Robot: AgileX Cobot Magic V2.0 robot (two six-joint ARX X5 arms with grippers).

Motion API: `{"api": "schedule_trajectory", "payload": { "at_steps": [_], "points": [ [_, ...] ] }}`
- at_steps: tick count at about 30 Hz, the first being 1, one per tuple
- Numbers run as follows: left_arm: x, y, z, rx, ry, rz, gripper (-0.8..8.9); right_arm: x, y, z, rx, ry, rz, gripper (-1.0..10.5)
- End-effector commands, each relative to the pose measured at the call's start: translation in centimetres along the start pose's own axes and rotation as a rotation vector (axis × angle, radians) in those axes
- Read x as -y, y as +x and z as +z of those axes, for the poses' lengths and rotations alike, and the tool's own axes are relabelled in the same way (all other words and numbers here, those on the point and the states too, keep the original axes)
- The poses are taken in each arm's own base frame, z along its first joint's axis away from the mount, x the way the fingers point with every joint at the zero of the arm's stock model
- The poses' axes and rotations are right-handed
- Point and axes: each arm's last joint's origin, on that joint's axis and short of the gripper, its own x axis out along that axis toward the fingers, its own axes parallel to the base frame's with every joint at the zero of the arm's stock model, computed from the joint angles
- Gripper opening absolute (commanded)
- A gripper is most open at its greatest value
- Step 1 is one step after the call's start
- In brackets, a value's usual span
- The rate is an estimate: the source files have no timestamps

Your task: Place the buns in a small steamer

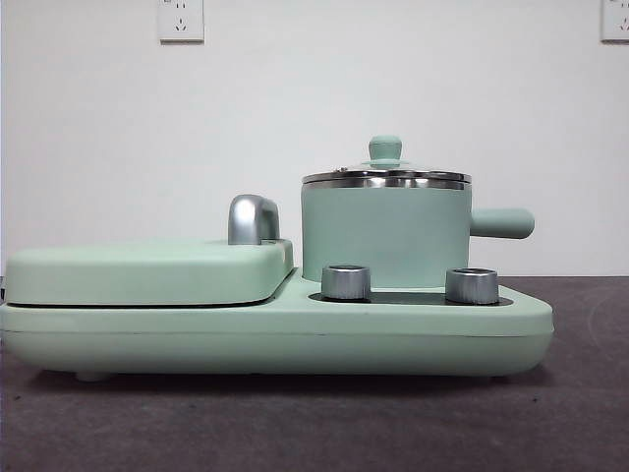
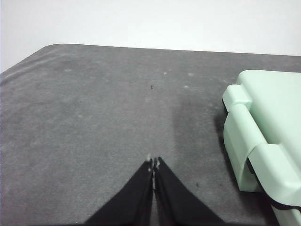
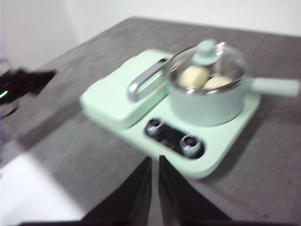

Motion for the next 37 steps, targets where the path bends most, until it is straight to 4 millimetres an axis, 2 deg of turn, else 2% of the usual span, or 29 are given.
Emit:
{"api": "schedule_trajectory", "payload": {
  "at_steps": [1,5,9,14,19,24,37],
  "points": [
    [0.0,0.2,-0.7,-0.023,0.007,0.006,0.07,0.6,1.9,-0.5,0.071,0.01,-0.079,0.2],
    [0.0,0.2,-0.7,-0.023,0.007,0.006,0.07,2.6,5.2,-2.2,0.236,0.019,-0.246,0.2],
    [0.0,0.2,-0.7,-0.023,0.007,0.006,0.07,5.3,7.9,-4.9,0.33,0.005,-0.391,0.2],
    [0.0,0.2,-0.7,-0.023,0.007,0.006,0.07,8.0,10.2,-8.8,0.305,-0.017,-0.519,0.2],
    [0.0,0.2,-0.7,-0.023,0.007,0.006,0.07,9.3,11.3,-11.7,0.252,-0.034,-0.569,0.2],
    [0.0,0.2,-0.7,-0.023,0.007,0.006,0.07,9.4,11.2,-12.5,0.203,-0.04,-0.635,0.2],
    [0.0,0.2,-0.7,-0.023,0.007,0.006,0.07,9.5,11.2,-12.4,0.212,-0.046,-0.647,0.2]
  ]
}}
